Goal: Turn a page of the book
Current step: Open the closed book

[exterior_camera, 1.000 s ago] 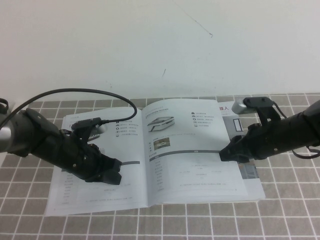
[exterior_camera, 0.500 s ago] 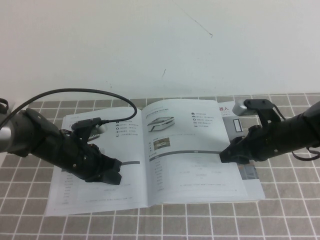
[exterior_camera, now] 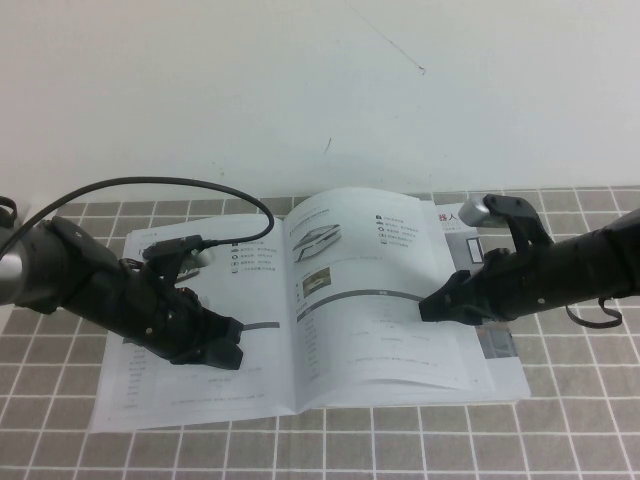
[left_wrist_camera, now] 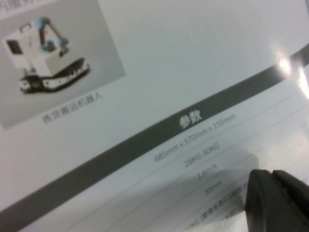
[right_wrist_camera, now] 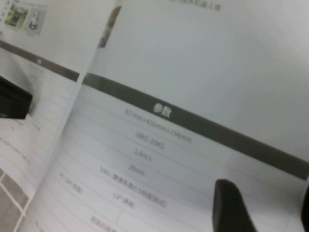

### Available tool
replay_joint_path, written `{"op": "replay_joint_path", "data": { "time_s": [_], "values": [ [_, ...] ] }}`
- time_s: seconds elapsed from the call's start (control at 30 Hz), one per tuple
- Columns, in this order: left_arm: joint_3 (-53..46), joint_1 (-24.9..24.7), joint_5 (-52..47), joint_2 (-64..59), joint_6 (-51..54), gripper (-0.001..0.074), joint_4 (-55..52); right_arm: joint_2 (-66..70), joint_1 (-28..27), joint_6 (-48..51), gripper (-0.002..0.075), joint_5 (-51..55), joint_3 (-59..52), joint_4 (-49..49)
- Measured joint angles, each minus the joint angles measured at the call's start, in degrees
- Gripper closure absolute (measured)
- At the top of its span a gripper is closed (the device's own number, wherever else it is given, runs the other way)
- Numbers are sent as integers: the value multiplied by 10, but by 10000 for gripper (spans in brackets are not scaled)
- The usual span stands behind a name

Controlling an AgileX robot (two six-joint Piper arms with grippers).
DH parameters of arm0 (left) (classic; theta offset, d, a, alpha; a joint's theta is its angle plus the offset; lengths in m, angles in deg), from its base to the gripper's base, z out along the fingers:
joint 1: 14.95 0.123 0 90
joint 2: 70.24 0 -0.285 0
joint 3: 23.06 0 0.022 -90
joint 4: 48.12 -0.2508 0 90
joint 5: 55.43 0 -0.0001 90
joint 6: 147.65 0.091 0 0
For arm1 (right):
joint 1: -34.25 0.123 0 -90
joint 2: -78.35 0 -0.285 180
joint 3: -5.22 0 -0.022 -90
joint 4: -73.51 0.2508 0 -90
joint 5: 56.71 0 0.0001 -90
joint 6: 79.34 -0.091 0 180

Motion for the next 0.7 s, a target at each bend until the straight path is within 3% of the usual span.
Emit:
{"op": "replay_joint_path", "data": {
  "time_s": [0.3, 0.7],
  "values": [
    [0, 0, 0, 0, 0, 739, 0, 11, 0, 35, 411, 32, 0, 52],
    [0, 0, 0, 0, 0, 739, -1, 17, 0, 41, 411, 23, 0, 52]
  ]
}}
